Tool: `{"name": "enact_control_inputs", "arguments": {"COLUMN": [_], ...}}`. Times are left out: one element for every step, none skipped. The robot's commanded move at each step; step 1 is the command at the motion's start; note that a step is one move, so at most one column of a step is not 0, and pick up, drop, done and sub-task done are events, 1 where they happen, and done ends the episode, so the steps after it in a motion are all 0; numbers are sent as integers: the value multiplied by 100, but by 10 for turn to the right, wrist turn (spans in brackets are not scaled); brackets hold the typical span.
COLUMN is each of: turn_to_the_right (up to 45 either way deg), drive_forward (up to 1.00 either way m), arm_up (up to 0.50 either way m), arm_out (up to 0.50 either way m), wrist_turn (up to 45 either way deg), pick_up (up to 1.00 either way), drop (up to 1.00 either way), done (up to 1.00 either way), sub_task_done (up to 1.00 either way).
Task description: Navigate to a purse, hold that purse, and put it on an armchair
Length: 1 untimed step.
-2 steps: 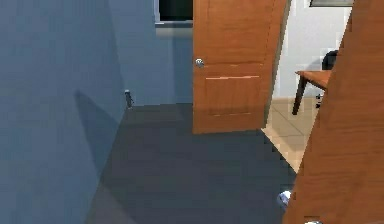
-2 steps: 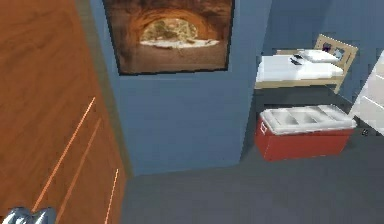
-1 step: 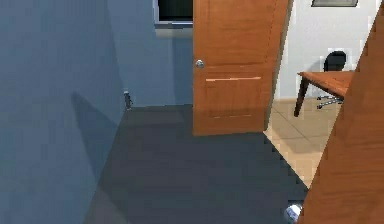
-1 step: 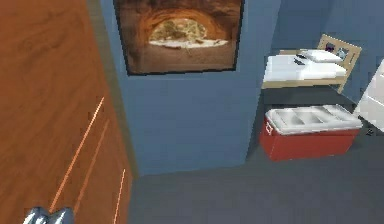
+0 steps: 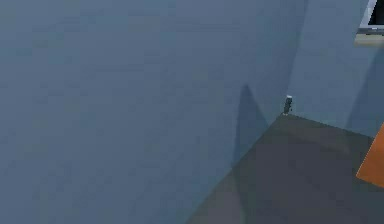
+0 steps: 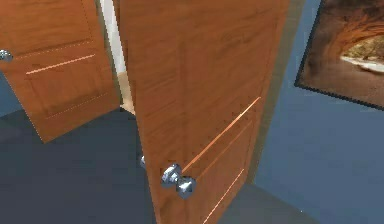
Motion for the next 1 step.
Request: {"name": "enact_control_inputs", "arguments": {"turn_to_the_right": [-60], "drive_forward": [0], "arm_up": [0], "arm_out": [0], "wrist_turn": [0], "pick_up": [0], "drop": [0], "done": [0], "sub_task_done": [0]}}
